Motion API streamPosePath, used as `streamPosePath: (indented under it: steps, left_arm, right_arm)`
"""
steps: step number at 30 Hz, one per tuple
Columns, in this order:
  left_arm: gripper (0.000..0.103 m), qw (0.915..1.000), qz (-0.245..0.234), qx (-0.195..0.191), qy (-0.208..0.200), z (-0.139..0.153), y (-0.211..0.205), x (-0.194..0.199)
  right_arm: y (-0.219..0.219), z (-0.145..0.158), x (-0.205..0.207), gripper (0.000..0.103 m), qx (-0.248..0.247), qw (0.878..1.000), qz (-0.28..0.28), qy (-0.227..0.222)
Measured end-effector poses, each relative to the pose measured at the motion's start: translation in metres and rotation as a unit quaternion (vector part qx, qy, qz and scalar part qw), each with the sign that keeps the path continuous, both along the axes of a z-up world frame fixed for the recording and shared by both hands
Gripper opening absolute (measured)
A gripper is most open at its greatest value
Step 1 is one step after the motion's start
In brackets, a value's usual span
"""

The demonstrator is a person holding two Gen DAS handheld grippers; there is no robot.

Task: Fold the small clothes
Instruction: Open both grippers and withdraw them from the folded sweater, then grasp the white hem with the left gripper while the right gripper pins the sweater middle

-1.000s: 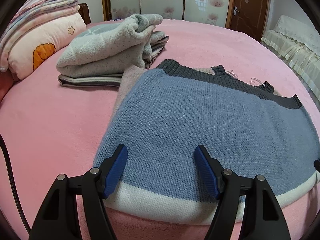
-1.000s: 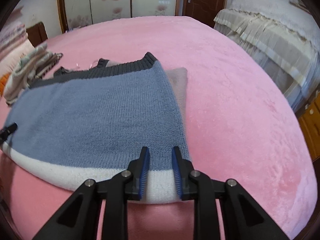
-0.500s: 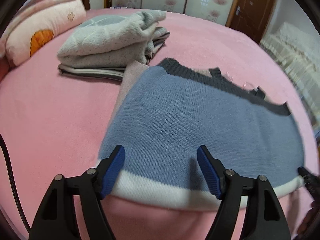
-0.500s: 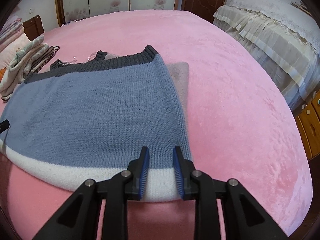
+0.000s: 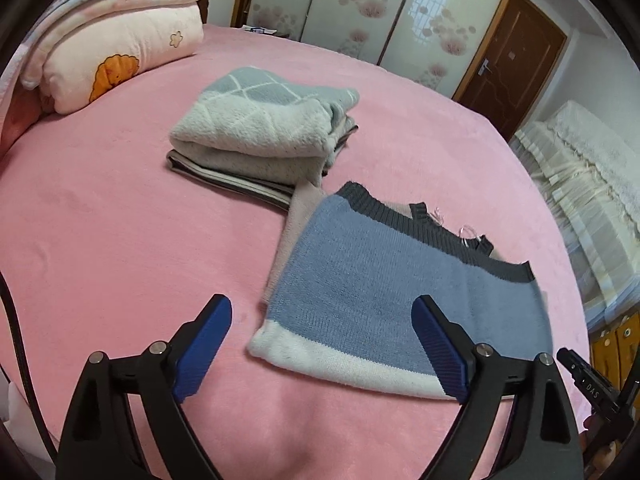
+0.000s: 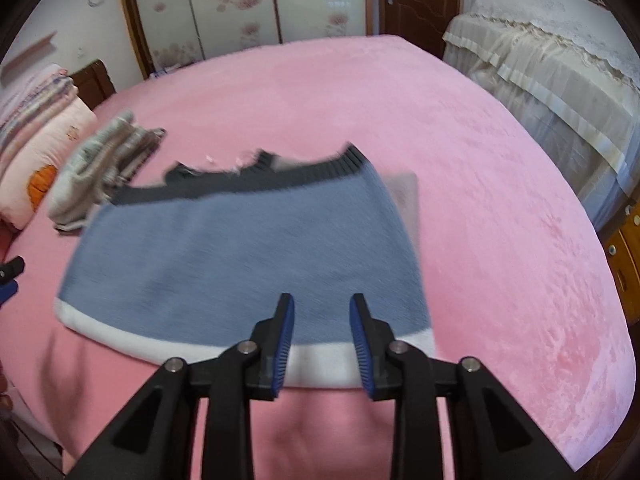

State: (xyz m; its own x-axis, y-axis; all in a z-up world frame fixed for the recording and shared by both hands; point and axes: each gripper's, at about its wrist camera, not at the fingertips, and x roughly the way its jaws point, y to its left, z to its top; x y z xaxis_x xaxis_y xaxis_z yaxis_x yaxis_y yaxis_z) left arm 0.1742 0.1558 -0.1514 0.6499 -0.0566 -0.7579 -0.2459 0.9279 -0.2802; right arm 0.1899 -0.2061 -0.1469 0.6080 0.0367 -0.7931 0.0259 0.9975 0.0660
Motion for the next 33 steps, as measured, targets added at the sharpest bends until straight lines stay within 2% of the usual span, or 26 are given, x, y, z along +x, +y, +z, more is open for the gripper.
streamPosePath:
  steps: [4, 9, 15, 20, 22, 25, 33]
  left_arm:
    - [0.091, 0.9995, 0.003, -0.031, 0.002, -0.003, 0.008, -0.009]
    - [0.091, 0.9969, 0.016, -0.076, 0.014, -0.028, 0.012, -0.019]
    - [0.091, 0.9919, 0.032, -0.116, 0.041, -0.078, 0.007, -0.021]
    - [0.091, 0.9802, 0.057, -0.183, 0.05, -0.116, 0.009, -0.016]
    - [0.091, 0.9739, 0.071, -0.211, 0.042, -0.128, 0.012, -0.015]
    - [0.091, 0.9701, 0.079, -0.229, 0.018, -0.137, 0.016, -0.011]
    - [0.095, 0.9705, 0.071, -0.227, -0.038, -0.144, 0.011, 0.007]
  right_arm:
    - [0.021, 0.02, -0.001, 0.035, 0.006, 0.999, 0.021, -0.028]
    - [0.048, 0.035, 0.001, 0.035, -0.001, 0.997, 0.037, -0.063]
    - [0.068, 0.028, 0.003, 0.035, 0.002, 0.996, 0.038, -0.081]
    - [0.079, 0.01, 0.006, 0.035, 0.018, 0.997, 0.039, -0.069]
    - [0.082, 0.002, 0.006, 0.035, 0.023, 0.997, 0.04, -0.065]
    - [0.087, -0.007, 0.006, 0.035, 0.026, 0.997, 0.043, -0.062]
    - [0.095, -0.027, 0.009, 0.035, 0.027, 0.997, 0.047, -0.055]
